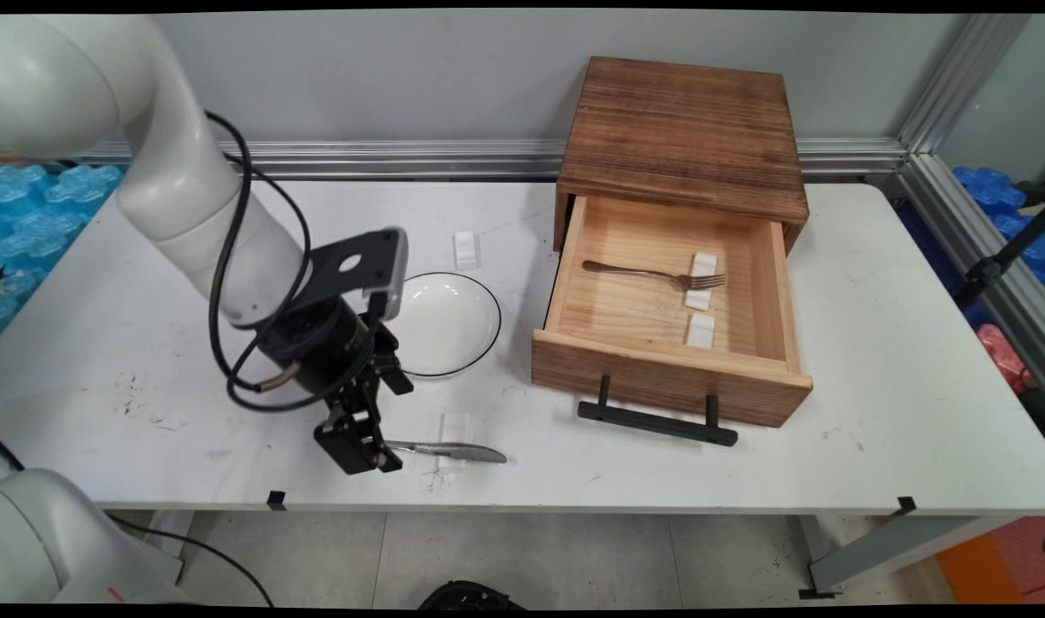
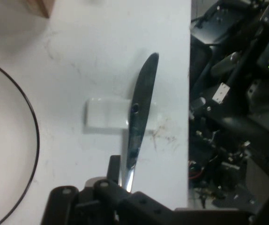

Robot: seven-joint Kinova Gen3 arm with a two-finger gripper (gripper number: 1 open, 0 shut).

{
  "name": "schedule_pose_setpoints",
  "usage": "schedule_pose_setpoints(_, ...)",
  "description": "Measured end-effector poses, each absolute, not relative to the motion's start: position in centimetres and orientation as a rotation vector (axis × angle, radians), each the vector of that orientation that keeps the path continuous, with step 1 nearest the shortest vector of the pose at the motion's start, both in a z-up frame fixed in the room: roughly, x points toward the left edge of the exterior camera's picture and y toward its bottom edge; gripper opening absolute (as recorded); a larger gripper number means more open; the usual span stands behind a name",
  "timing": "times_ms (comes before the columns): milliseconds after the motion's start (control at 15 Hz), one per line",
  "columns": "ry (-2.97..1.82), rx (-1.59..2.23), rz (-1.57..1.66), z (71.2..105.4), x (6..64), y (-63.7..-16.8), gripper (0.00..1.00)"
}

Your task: Pick up the knife from the right of the white plate

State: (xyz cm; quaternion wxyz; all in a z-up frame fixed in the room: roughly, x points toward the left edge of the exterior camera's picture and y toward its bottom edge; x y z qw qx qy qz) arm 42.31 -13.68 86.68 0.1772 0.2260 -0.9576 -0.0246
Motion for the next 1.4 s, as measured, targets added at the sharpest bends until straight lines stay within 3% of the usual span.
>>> schedule_pose_setpoints(667,-2.772,0.599,0.004,82.4,44.2,-13.3,1.0)
schedule_pose_setpoints(1400,-2.799,0.497,0.073,79.9,44.5,-13.2,1.0)
